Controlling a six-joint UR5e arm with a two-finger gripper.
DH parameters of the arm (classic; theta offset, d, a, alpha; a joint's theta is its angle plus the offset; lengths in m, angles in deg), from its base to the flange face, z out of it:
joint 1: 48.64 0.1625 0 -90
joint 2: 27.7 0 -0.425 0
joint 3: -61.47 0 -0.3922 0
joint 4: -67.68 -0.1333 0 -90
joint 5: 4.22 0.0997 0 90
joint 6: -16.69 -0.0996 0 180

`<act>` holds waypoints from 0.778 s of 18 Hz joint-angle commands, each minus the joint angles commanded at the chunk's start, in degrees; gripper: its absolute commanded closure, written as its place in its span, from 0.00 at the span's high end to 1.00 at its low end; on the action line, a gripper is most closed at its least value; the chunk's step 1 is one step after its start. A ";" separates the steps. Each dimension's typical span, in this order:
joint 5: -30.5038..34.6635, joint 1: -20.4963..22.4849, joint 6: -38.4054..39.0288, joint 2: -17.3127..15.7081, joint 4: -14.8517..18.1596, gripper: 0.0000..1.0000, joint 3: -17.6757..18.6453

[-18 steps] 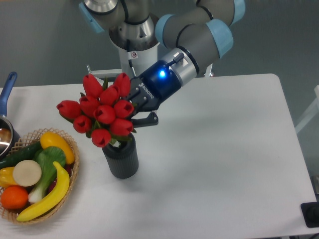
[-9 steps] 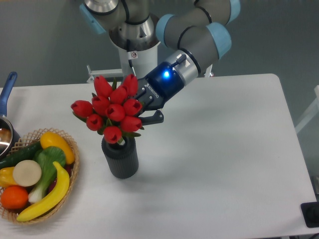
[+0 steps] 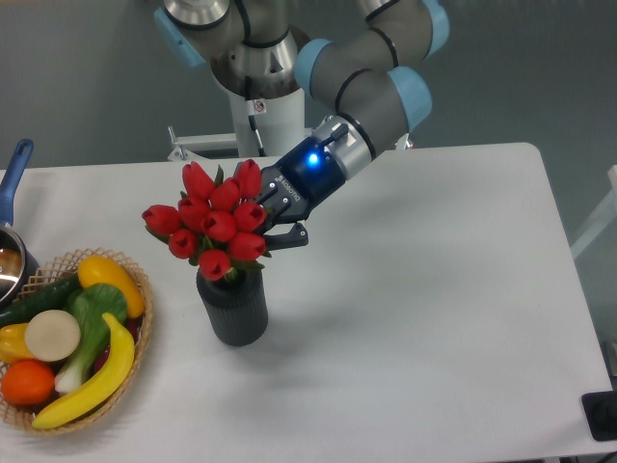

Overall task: Insert the flowers into the vase
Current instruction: 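Lower the tulip stems down into the vase opening, then open the gripper to release the tulips in the vase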

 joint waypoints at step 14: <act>1.05 0.79 0.09 -0.70 0.00 1.00 1.94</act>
